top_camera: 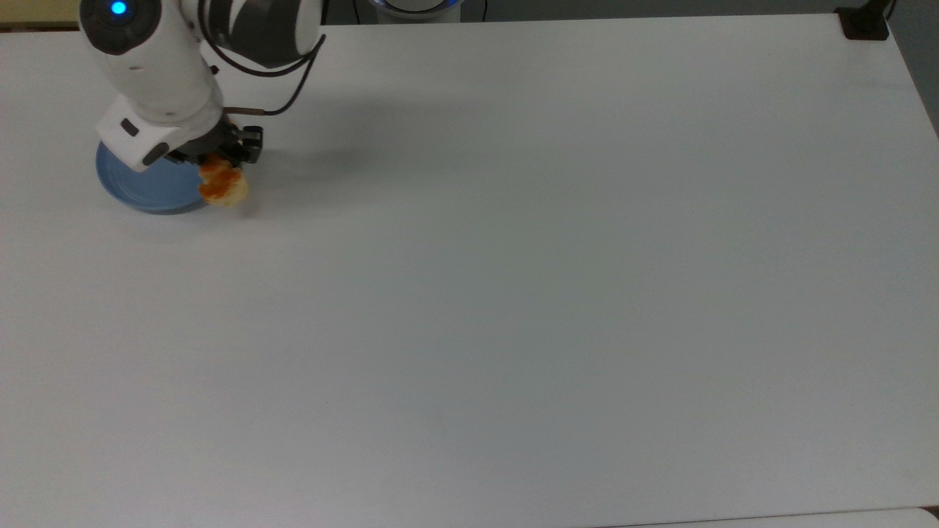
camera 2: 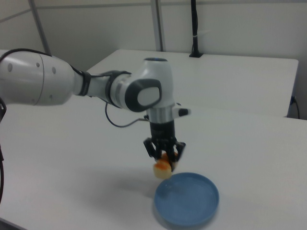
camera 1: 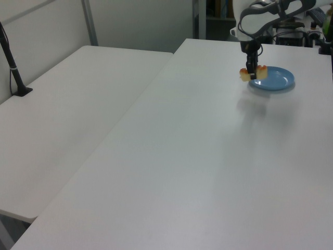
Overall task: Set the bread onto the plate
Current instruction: 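Lower the bread roll onto the blue plate and open the gripper, then raise the open gripper away from the plate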
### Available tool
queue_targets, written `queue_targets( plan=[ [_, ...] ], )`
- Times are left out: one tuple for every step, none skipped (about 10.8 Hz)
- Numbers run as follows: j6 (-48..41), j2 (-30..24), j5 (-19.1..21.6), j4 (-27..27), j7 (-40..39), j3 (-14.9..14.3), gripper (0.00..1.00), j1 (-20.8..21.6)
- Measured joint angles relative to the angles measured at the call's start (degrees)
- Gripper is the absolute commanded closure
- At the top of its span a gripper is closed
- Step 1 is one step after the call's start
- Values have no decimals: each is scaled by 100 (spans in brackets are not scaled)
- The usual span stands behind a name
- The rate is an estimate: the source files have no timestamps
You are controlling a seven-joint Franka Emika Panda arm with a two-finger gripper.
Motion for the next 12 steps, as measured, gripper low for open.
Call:
queue_targets(
  plan=[
    [190, 3, -63, -150, -169, -170, 55, -23],
    [341, 6, -115, -274, -317, -282, 38, -77],
    [420, 12, -135, -348, -451, -343, 0, -144],
    [456, 16, -144, -387, -535, -372, 0, -193],
    [490, 21, -146, -405, -547, -375, 0, -233],
    [498, 23, -147, -406, -547, -377, 0, -252],
    [498, 22, -147, -402, -547, -377, 0, -260],
    [498, 9, -147, -388, -540, -376, 0, -258],
    [498, -46, -147, -351, -360, -376, 0, -242],
    [444, -170, -147, -271, 11, -352, 0, -197],
    [249, -379, -147, -148, 479, -298, 0, -95],
    [-33, -663, -147, -16, 980, -197, 0, 55]
  ],
)
